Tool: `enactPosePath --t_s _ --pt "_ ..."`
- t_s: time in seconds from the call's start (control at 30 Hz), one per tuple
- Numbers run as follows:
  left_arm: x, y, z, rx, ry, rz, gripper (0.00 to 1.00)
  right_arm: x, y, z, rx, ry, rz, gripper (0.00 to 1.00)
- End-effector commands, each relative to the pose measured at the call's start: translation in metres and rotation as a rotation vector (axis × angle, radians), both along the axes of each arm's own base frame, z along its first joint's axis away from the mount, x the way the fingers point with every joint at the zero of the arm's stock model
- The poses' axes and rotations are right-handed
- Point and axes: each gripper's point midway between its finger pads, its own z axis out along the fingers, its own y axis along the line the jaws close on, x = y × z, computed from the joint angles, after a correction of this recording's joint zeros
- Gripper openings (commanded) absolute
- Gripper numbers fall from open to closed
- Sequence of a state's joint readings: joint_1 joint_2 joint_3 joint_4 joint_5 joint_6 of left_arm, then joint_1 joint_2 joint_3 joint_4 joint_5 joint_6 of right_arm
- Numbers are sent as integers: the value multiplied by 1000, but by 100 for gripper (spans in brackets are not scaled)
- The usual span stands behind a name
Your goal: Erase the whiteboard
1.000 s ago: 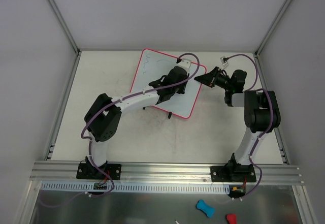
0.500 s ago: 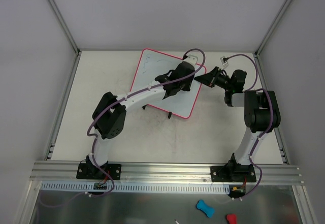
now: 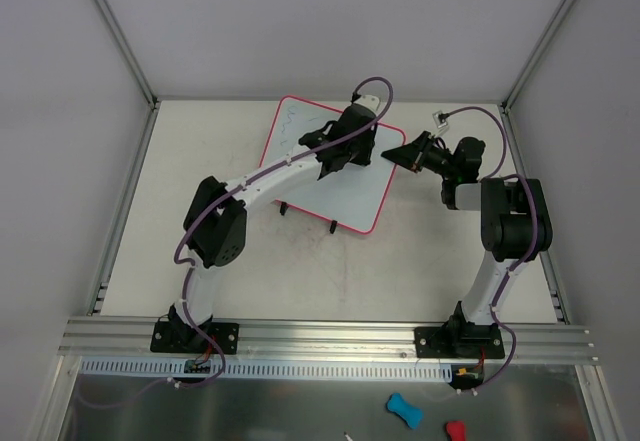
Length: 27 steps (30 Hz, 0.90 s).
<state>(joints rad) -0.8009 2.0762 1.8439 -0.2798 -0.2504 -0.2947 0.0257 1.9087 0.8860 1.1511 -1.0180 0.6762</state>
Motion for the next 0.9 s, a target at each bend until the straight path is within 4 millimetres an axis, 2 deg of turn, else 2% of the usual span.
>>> enactPosePath --t_s 0.0,0.17,0.33,0.53,0.67,0.87 --pt "31 20 -10 15 0 74 0 -18 25 22 -8 -115 117 0" --pt "43 22 -2 -34 12 81 0 -18 25 23 -7 -115 118 0" --pt "60 49 -2 -43 33 142 0 -18 25 23 -7 -116 118 0" --pt "70 83 -6 -22 51 214 0 -18 26 23 -7 -115 118 0" --pt "72 97 -5 3 46 248 0 -19 27 23 -15 -131 121 0" --pt "67 103 7 7 32 248 0 -21 29 24 -21 -147 126 0"
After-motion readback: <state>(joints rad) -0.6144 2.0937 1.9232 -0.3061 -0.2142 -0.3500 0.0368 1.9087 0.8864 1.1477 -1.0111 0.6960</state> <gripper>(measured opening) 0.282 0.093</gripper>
